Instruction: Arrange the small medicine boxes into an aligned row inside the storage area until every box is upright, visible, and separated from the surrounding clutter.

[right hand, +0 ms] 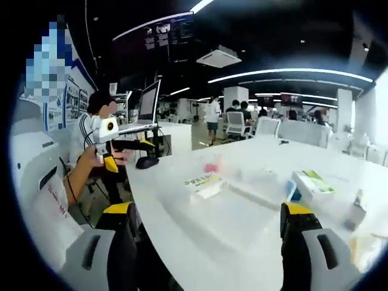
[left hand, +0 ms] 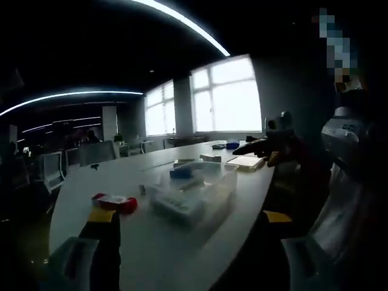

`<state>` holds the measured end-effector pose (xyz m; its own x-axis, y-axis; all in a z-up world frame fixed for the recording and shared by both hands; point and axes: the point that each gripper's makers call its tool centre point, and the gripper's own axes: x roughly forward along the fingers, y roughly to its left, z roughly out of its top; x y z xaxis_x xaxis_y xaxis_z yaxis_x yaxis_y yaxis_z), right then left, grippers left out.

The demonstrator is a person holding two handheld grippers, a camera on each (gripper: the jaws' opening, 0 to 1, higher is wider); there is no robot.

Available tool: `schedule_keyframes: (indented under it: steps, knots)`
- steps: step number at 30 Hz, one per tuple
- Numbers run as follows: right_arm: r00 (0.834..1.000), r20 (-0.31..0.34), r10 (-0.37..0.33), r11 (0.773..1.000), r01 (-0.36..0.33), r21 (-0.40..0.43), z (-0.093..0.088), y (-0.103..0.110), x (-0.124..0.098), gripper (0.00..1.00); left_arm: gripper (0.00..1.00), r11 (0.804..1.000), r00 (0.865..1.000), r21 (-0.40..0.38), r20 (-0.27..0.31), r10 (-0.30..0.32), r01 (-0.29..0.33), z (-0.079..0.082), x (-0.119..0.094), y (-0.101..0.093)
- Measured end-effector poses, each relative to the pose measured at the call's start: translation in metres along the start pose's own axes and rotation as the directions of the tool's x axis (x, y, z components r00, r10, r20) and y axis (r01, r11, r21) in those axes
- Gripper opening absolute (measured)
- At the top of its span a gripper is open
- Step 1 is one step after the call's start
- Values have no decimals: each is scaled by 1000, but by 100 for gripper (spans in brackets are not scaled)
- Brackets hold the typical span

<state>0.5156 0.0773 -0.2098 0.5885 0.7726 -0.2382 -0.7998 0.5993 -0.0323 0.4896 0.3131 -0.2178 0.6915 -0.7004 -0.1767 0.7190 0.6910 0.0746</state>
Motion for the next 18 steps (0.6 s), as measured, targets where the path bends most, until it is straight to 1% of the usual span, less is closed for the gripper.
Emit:
schedule_keyframes:
  steps: [2, 5, 7, 9, 12, 14, 18]
  knots:
    - [999, 35, -23, 999, 24, -30, 3, -4, -4, 100, 95, 1000, 1000, -10, 12, -3, 3, 0, 0, -3]
    - [999, 24, -43, 999, 43, -15, -2, -9, -10, 100, 95, 998, 997, -57, 77, -8, 12, 8, 1, -7]
    - [998, 14, -53, 999, 54, -7, -6, -12, -13, 100, 95, 998, 995, -56, 96, -9, 14, 12, 0, -9]
    - [997, 9, -71, 997, 71, -3, -8, -16, -16, 100, 95, 999, 996, -50, 92, -9, 14, 13, 0, -11]
    - [996, -1, -94, 996, 94, -3, -11, -17, -23, 100, 95, 999, 998, -34, 62, 0, 2, 8, -5, -10]
    - [994, 0, -106, 994, 106, 0, -10, -16, -28, 100, 95, 999, 998, -33, 58, 4, -2, 6, -9, -8]
    - [992, 4, -127, 992, 127, 2, -10, -13, -39, 99, 95, 999, 997, -47, 71, -2, 6, 3, -16, -8]
